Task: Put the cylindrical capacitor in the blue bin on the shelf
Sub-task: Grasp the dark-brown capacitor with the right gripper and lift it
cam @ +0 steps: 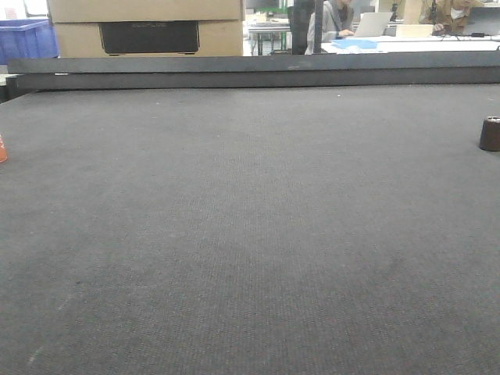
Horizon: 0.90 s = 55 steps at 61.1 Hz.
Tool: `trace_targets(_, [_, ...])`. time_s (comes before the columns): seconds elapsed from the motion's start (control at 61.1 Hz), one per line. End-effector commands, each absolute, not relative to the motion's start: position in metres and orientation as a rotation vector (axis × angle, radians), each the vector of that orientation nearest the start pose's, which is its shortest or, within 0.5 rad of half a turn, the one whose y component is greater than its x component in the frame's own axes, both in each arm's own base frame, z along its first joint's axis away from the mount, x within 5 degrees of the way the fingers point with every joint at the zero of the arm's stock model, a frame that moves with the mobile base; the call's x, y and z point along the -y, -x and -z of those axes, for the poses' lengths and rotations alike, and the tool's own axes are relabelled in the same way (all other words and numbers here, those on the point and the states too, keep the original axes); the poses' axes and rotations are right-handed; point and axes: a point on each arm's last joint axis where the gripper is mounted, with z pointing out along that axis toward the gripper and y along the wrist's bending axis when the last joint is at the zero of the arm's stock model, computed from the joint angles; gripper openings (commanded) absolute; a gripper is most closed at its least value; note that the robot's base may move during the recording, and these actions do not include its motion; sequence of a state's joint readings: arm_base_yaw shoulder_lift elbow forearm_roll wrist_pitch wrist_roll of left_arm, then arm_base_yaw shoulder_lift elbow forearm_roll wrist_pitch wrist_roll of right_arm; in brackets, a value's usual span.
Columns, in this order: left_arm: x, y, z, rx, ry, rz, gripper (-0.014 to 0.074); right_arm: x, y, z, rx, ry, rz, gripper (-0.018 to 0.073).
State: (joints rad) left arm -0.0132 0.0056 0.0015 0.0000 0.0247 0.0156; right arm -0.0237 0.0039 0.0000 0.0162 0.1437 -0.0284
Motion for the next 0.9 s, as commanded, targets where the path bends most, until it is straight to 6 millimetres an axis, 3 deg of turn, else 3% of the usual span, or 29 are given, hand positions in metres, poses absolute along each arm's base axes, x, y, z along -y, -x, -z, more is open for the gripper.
trace_targets(0.0, [0.001, -0.056, -0.212, -1.495, -0.021, 0.007, -0.0111, 0.001, -0.056, -0.202, -1.609, -0.006, 0.032, -0.0060])
trace_targets(0.507, [0.001, -0.056, -0.213, -1.490, -0.021, 0.007, -0.0111, 0.001, -0.056, -0.202, -1.607, -0.006, 0.032, -0.0060])
trace_targets(0.883, [0.000, -0.054, -0.228, -1.320, 0.029, 0.052, -0.0111, 0.001, -0.056, -0.211, -1.504, -0.007, 0.034, -0.0060])
